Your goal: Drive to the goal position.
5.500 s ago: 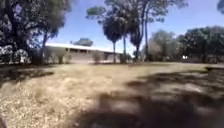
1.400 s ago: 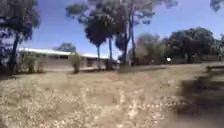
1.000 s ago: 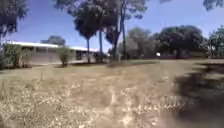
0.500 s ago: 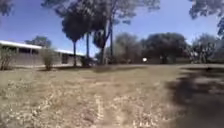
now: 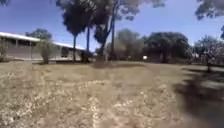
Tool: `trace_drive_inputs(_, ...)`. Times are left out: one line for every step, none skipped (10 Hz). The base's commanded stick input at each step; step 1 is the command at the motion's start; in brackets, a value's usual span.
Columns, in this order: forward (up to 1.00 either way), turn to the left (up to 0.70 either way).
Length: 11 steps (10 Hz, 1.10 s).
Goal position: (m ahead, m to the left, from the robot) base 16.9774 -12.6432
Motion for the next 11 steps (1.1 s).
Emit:
trace_drive_inputs(0.70, 0.00)
trace_drive_inputs(0.70, 0.00)
trace_drive_inputs(0.70, 0.00)
trace_drive_inputs(0.70, 0.00)
trace_drive_inputs(0.70, 0.00)
trace_drive_inputs(0.70, 0.00)
trace_drive_inputs(0.70, 0.00)
trace_drive_inputs(0.70, 0.00)
trace_drive_inputs(0.70, 0.00)
trace_drive_inputs(0.70, 0.00)
trace_drive_inputs(0.70, 0.00)
